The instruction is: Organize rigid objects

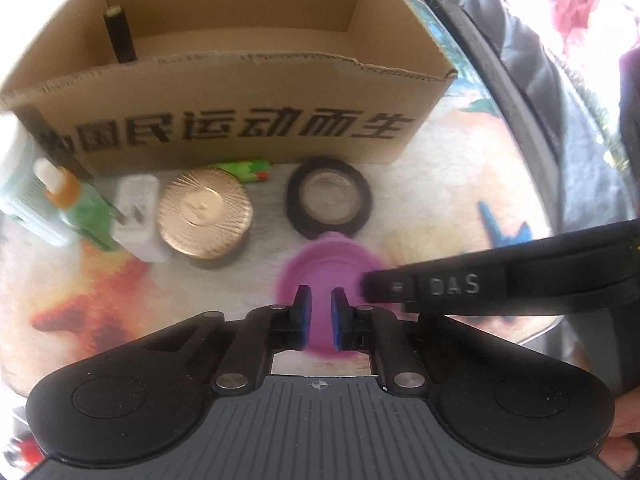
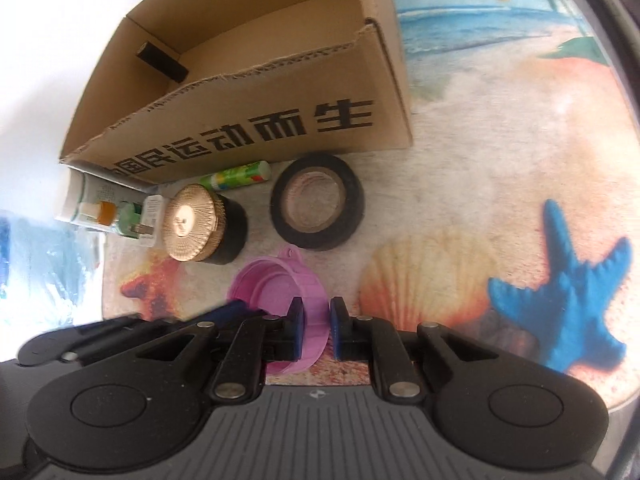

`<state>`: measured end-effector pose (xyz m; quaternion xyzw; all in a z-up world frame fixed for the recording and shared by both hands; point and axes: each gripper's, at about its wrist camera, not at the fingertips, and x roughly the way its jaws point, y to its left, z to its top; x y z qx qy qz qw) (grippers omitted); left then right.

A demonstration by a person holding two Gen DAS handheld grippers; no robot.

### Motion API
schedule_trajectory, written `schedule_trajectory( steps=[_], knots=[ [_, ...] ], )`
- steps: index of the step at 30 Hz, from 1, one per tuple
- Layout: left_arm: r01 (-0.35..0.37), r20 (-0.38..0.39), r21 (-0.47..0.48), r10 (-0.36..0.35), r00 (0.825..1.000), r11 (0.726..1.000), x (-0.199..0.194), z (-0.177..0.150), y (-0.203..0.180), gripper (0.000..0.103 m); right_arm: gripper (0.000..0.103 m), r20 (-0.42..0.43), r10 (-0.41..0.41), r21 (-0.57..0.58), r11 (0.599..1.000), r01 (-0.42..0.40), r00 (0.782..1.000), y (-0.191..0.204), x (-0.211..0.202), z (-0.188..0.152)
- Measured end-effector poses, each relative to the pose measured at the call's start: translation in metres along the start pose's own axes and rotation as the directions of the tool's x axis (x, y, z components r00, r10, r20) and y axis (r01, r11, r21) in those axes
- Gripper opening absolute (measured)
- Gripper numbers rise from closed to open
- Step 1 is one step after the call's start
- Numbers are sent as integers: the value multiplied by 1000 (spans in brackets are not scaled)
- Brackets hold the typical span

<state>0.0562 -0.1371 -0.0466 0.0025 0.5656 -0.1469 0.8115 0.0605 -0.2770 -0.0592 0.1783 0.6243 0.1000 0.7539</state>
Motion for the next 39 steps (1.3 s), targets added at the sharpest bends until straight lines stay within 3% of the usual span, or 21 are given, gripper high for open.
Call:
schedule_trajectory(
  steps=[3, 5, 6, 13, 18, 26, 32, 39],
  knots=[
    [-34, 9, 35, 34, 999, 999, -4, 1, 4, 18, 15, 11, -2, 47, 999, 1, 1000, -3, 4, -1],
    [-11, -21, 48, 12, 1000, 999, 0, 2, 9, 30, 15, 10, -6, 56, 998, 6, 1000, -3, 9, -1],
    [9, -42, 43, -7, 999, 999, 4, 2, 12, 31, 15, 9, -8, 61, 998, 8, 1000, -4, 11, -2],
    [117, -103, -36, -120, 987, 992, 25, 0, 30, 31, 16, 17, -42, 78, 996, 40, 999, -7, 17, -8],
    [120, -96, -9, -120, 988, 993, 28, 0, 32, 30, 16, 44, -21, 74, 997, 17, 999, -10, 15, -10],
    [144, -118, 19, -141, 983, 989, 28, 1, 32, 20, 15, 59, -17, 111, 994, 11, 998, -10, 8, -14],
    [162, -125, 49, -155, 980, 986, 2, 5, 30, 19, 15, 68, -38, 122, 992, 30, 997, 4, -18, -16],
    [171, -63, 64, -167, 984, 983, -57, 29, 37, 19, 15, 120, -32, 121, 993, 17, 992, 42, -75, -10]
  ],
)
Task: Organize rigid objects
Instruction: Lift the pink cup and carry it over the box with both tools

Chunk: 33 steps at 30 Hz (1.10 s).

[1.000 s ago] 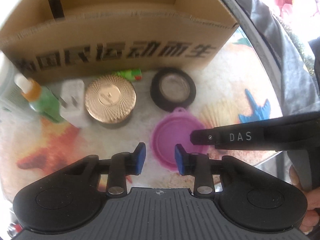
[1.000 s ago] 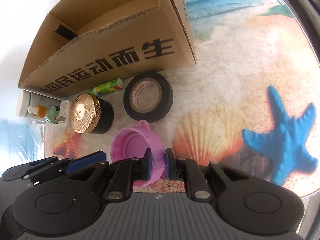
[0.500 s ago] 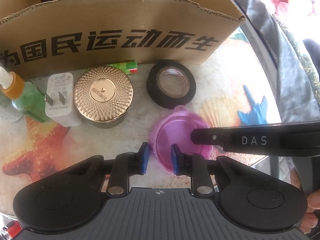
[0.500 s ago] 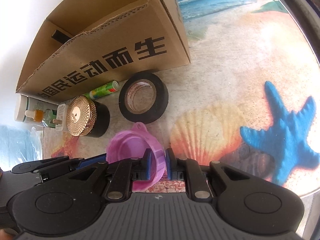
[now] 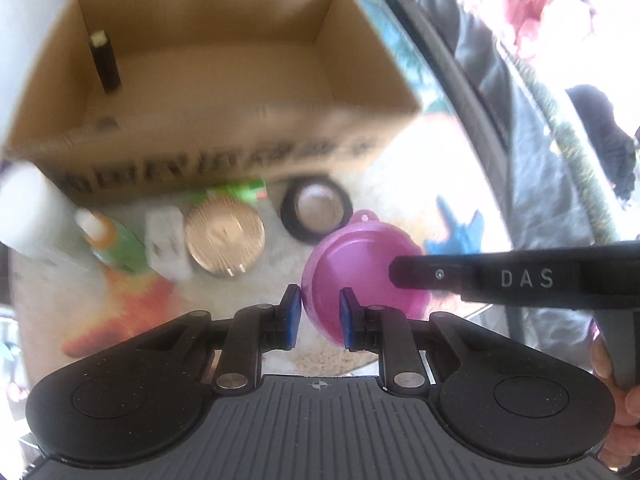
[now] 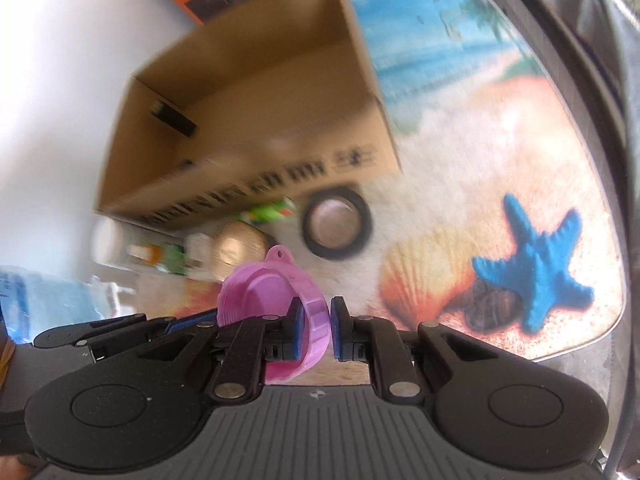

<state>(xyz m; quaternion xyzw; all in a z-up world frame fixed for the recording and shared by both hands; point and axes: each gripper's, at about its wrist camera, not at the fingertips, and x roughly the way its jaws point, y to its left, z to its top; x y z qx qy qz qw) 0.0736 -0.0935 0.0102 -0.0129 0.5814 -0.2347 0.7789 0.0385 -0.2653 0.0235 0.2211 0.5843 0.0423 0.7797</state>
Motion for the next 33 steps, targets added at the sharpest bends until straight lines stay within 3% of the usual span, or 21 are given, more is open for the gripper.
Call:
schedule_trajectory(
  steps=[4, 10, 16, 24, 33],
  knots=[
    [-27, 79, -1, 26, 997, 1000, -40, 19, 4, 19, 15, 55, 41, -29, 999, -39, 998, 31, -28, 18],
    [-101, 194, -32, 105, 975, 994, -78, 47, 23, 19, 16, 138, 122, -115, 988, -107, 983, 74, -41, 54],
    [-175, 221, -104, 194, 956, 979, -85, 78, 50, 19, 16, 113, 218, -162, 967, -198, 969, 97, -19, 97],
    [-233, 151, -191, 263, 953, 953, -60, 110, 80, 19, 16, 20, 266, -156, 953, -260, 964, 104, 34, 142],
    [-277, 21, -188, 286, 958, 942, 5, 146, 99, 19, 16, -108, 240, -103, 962, -251, 965, 81, 103, 180]
  ],
)
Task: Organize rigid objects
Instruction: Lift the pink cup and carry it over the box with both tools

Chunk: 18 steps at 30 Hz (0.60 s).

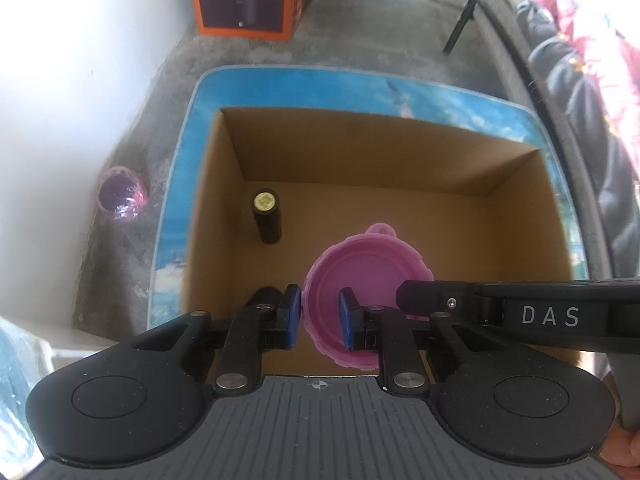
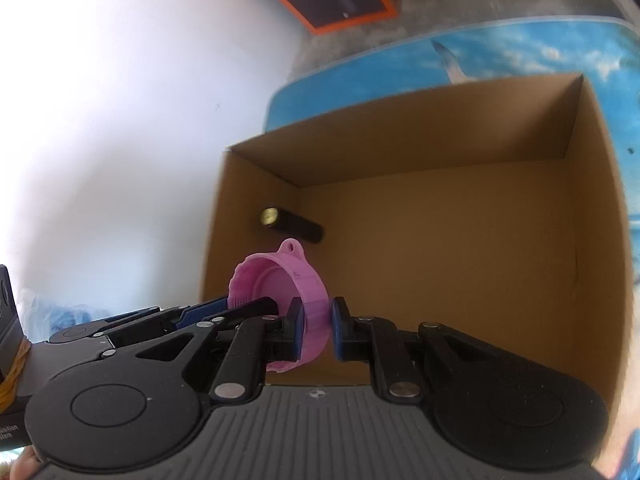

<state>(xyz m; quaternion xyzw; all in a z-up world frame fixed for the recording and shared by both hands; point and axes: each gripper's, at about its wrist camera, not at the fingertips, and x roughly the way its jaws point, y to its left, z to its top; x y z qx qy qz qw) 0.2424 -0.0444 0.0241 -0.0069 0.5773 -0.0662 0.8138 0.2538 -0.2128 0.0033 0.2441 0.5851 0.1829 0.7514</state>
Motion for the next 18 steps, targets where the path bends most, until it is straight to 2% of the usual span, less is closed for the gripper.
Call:
schedule_trajectory(
  steps=[7, 13, 18],
  knots=[
    [-48, -59, 13, 48, 997, 999, 49, 33, -5, 16, 16, -46, -5, 48, 999, 8, 999, -30, 43, 38],
    [-104, -30, 63, 106, 994, 993, 74, 56, -13, 16, 16, -23, -27, 57, 998, 28, 999, -50, 70, 67],
    [-163, -29, 96, 166, 986, 982, 94, 57, -17, 16, 16, -22, -36, 69, 997, 37, 999, -60, 95, 71]
  ],
)
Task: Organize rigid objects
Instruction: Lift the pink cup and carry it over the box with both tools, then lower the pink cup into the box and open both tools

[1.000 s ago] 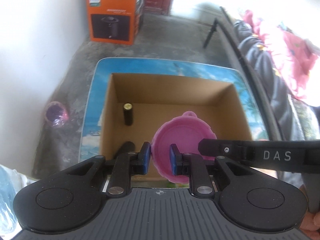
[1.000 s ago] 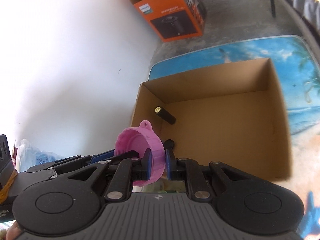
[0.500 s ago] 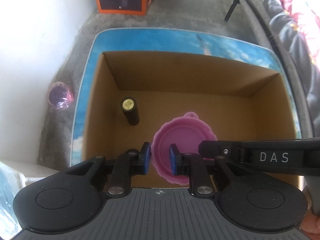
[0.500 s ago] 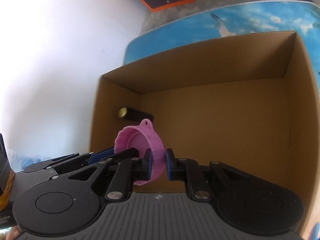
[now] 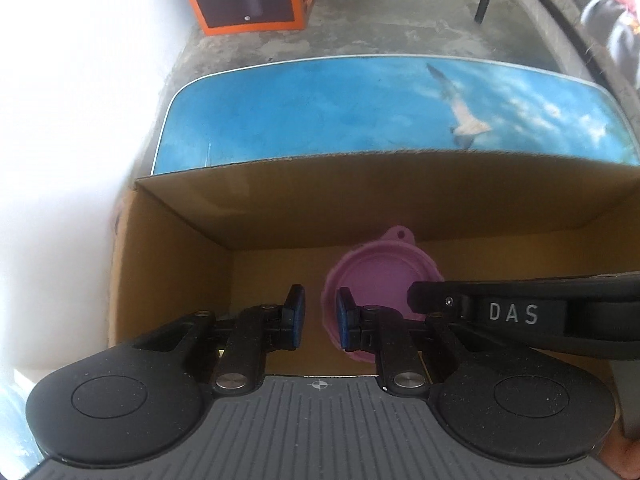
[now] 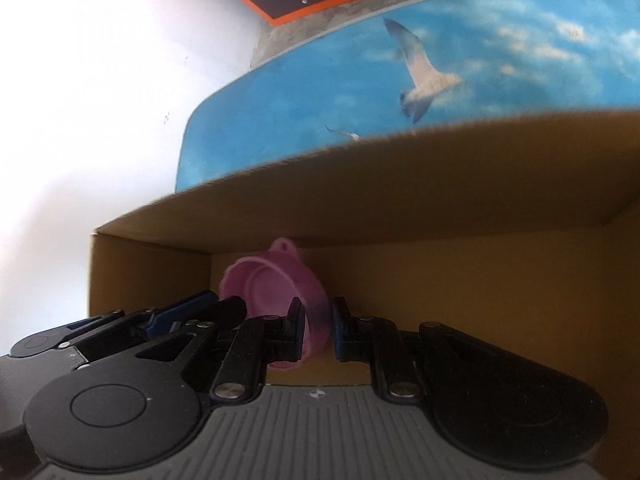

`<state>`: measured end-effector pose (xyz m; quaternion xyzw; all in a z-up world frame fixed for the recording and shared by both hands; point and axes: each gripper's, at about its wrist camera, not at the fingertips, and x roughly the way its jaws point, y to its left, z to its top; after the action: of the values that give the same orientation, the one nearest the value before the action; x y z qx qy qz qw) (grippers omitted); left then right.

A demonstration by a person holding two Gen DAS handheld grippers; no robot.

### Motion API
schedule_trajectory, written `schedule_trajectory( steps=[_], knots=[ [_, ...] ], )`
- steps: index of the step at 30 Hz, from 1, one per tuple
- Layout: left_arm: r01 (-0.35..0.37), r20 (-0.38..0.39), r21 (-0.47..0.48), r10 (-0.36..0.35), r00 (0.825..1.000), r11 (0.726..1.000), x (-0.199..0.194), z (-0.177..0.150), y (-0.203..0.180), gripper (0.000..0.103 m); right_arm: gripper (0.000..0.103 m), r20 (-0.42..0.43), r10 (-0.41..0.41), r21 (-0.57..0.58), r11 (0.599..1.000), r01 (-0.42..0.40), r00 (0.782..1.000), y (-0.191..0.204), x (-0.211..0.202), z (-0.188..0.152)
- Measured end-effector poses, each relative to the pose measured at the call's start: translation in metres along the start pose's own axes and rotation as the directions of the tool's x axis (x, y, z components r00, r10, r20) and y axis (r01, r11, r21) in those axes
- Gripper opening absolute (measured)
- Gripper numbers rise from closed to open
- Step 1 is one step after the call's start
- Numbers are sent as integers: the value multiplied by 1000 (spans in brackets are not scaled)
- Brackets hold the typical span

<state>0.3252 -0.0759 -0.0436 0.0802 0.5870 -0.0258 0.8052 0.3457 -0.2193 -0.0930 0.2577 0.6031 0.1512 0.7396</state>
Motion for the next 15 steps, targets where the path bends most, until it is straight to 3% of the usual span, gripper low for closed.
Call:
schedule_trajectory(
  steps=[9, 12, 14, 15],
  knots=[
    [-22, 9, 16, 22, 1000, 1000, 1, -2, 3, 21, 18, 17, -9, -11, 1000, 10, 1000, 2, 4, -3],
    [-28, 23, 25, 28, 999, 999, -7, -2, 2, 32, 19, 45, -37, -32, 999, 38, 998, 9, -6, -4],
    [-31, 33, 26, 30, 999, 999, -16, -4, 3, 45, 20, 67, -53, -40, 998, 56, 996, 12, -17, -6],
    [-27, 40, 28, 26, 999, 999, -22, -5, 2, 49, 28, 81, -59, -44, 997, 62, 995, 14, -24, -8]
  ],
)
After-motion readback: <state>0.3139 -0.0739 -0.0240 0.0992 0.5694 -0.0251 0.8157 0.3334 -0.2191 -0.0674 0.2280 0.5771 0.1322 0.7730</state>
